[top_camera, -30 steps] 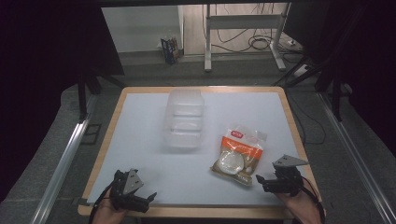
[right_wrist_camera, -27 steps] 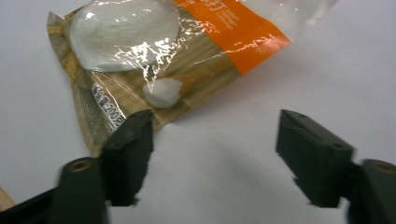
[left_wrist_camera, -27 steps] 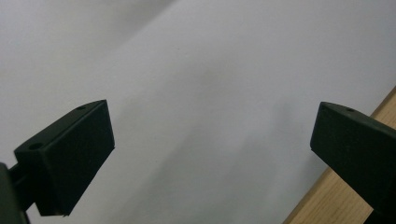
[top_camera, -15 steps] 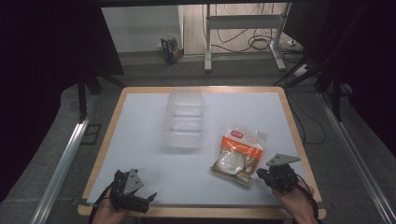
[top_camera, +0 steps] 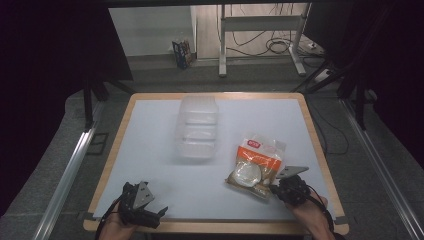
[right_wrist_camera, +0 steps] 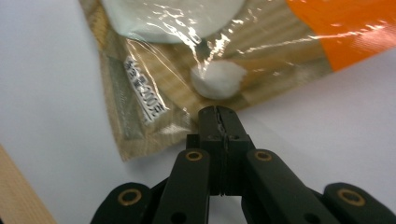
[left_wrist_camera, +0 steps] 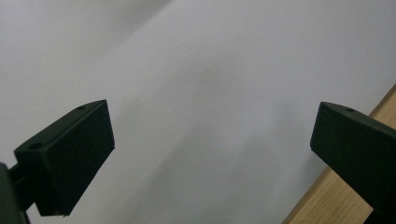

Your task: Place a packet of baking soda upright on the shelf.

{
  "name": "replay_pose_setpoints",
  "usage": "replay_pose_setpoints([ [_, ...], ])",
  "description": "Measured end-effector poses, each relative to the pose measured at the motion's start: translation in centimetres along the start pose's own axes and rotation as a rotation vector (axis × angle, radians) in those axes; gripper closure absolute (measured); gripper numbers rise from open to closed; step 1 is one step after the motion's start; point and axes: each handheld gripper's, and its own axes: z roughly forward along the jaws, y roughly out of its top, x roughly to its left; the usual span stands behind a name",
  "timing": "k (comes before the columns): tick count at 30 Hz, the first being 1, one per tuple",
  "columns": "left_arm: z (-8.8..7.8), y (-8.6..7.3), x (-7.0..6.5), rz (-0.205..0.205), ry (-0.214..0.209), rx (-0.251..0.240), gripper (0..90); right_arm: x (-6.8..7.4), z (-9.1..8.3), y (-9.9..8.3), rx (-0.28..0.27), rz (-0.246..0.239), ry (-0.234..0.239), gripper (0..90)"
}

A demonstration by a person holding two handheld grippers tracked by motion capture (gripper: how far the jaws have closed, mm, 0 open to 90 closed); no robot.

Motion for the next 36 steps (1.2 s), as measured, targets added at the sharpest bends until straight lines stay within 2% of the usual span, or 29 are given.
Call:
replay_pose_setpoints([
  [4, 0.0, 0.0, 0.0, 0.002, 0.001, 0.003, 0.0, 0.1, 0.2, 0.1, -0.004, -0.011, 0.018, 88.4],
  [6, 0.0, 0.0, 0.0, 0.002, 0.002, 0.004, 0.0, 0.1, 0.2, 0.1, -0.007, 0.004, 0.028, 88.4],
  [7, 0.0, 0.0, 0.0, 0.001, 0.002, 0.004, 0.0, 0.0, 0.3, 0.1, -0.013, 0.015, 0.053, 88.4],
  [10, 0.1, 0.0, 0.0, -0.002, 0.001, 0.004, 0.0, 0.0, 0.4, 0.1, -0.015, 0.019, 0.076, 88.5],
  [25, 0.2, 0.1, -0.2, 0.011, 0.007, 0.020, 0.0, 2.5, 1.9, 1.4, -0.022, -0.009, 0.210, 88.4],
  [31, 0.2, 0.1, -0.2, 0.010, 0.006, 0.023, 0.0, 3.5, 2.3, 2.0, -0.019, -0.033, 0.218, 88.5],
  [36, 0.2, 0.1, -0.1, 0.005, 0.006, 0.017, 0.0, 4.2, 2.4, 2.4, -0.011, -0.072, 0.194, 88.4],
])
